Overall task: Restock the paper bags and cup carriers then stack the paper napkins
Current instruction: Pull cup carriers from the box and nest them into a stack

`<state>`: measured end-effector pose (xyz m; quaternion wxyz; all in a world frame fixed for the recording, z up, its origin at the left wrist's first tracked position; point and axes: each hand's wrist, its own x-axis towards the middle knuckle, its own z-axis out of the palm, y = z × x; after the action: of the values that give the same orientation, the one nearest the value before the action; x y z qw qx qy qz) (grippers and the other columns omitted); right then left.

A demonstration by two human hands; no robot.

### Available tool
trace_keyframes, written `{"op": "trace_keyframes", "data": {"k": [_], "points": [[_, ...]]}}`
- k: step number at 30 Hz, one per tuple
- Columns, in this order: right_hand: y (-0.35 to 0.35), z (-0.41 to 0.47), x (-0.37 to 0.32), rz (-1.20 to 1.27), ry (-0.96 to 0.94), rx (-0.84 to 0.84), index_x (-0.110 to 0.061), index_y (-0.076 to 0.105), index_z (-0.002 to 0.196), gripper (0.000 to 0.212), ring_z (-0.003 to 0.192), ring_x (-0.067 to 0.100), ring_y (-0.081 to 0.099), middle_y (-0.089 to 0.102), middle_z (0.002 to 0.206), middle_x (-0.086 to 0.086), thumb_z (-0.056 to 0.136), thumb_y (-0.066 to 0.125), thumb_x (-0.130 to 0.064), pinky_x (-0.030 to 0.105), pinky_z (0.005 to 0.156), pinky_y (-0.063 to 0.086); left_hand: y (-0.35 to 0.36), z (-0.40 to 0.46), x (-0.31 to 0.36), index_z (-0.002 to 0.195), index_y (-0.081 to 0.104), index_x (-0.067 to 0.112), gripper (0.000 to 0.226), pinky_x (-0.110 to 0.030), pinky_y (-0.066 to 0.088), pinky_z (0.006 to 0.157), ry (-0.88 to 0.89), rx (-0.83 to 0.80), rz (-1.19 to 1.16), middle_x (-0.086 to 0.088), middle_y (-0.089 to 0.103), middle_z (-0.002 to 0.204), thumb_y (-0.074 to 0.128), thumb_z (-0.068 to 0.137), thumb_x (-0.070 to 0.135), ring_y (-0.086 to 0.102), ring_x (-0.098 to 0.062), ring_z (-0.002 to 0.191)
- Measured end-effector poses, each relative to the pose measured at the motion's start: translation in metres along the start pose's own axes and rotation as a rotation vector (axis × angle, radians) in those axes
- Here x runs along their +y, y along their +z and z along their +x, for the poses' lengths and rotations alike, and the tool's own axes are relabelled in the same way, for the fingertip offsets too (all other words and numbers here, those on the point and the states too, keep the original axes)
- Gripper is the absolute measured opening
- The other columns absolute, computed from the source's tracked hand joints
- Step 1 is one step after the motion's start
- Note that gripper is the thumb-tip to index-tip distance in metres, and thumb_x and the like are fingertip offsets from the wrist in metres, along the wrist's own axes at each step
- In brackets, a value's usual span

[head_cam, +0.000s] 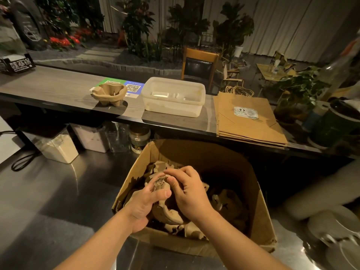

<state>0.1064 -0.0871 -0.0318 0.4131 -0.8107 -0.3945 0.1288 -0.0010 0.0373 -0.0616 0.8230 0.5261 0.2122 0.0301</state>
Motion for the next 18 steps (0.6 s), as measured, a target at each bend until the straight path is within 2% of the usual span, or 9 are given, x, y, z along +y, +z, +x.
{"op": "trace_keyframes", "data": {"k": [2,4,8,10,12,14,16,18], "points": [[-0.003,0.0,0.004,0.029,-0.01,-0.049,-0.051,0.054,0.136,0.032,0.117,0.002,0.044,0.043,0.113,-0.032,0.105,0.044,-0.046,0.031,0.102,0.044,0.0,0.002,-0.001,0.13,0.061,0.054,0.091,-0.061,0.036,0.118,0.004,0.014,-0.008,-0.006,0.057,0.144,0.096,0.047,0.062,0.05,-0.034,0.136],[-0.007,0.001,0.012,0.067,0.018,-0.044,-0.051,0.046,0.142,0.036,0.122,0.001,0.041,0.045,0.122,-0.026,0.106,0.043,-0.046,0.026,0.104,0.039,0.001,0.003,0.001,0.129,0.062,0.051,0.087,-0.059,0.043,0.114,0.022,0.038,-0.028,-0.007,0.064,0.137,0.094,0.049,0.06,0.057,-0.035,0.13],[-0.023,0.006,0.039,0.202,0.259,0.207,-0.041,0.051,0.138,0.032,0.122,0.001,0.049,0.052,0.132,-0.018,0.105,0.049,-0.038,0.028,0.102,0.046,-0.002,0.005,0.002,0.136,0.058,0.039,0.081,-0.052,0.057,0.096,0.071,0.143,-0.098,-0.008,0.071,0.127,0.083,0.06,0.053,0.067,-0.035,0.12],[-0.035,0.007,0.053,0.19,0.401,0.244,-0.033,0.054,0.137,0.032,0.113,0.003,0.055,0.058,0.133,-0.011,0.105,0.051,-0.035,0.027,0.094,0.051,-0.006,0.005,0.002,0.135,0.058,0.04,0.08,-0.054,0.059,0.089,0.086,0.197,-0.142,-0.007,0.07,0.13,0.081,0.06,0.054,0.065,-0.036,0.121],[-0.043,0.004,0.068,0.098,0.485,0.187,-0.028,0.056,0.136,0.032,0.104,0.006,0.059,0.062,0.126,-0.008,0.104,0.053,-0.034,0.028,0.086,0.056,-0.008,0.006,0.001,0.135,0.058,0.039,0.079,-0.059,0.057,0.091,0.099,0.23,-0.173,-0.008,0.068,0.132,0.081,0.062,0.054,0.064,-0.037,0.122],[-0.045,-0.001,0.078,0.008,0.504,0.057,-0.028,0.056,0.135,0.034,0.102,0.008,0.063,0.062,0.121,-0.009,0.102,0.057,-0.037,0.032,0.087,0.06,-0.009,0.006,0.0,0.136,0.058,0.04,0.077,-0.064,0.054,0.096,0.102,0.248,-0.185,-0.008,0.068,0.132,0.08,0.064,0.053,0.063,-0.037,0.123],[-0.042,-0.005,0.084,-0.053,0.463,-0.101,-0.029,0.057,0.136,0.038,0.105,0.008,0.063,0.061,0.126,-0.007,0.1,0.06,-0.04,0.03,0.088,0.06,-0.009,0.006,0.0,0.137,0.058,0.039,0.073,-0.065,0.054,0.097,0.103,0.25,-0.189,-0.007,0.068,0.132,0.079,0.067,0.052,0.064,-0.037,0.122],[-0.036,-0.009,0.083,-0.089,0.424,-0.256,-0.03,0.055,0.139,0.044,0.107,0.009,0.063,0.056,0.134,-0.005,0.098,0.062,-0.044,0.024,0.08,0.059,-0.009,0.005,0.0,0.138,0.057,0.038,0.07,-0.063,0.055,0.096,0.103,0.253,-0.199,-0.007,0.069,0.131,0.075,0.071,0.051,0.064,-0.037,0.121]]}}
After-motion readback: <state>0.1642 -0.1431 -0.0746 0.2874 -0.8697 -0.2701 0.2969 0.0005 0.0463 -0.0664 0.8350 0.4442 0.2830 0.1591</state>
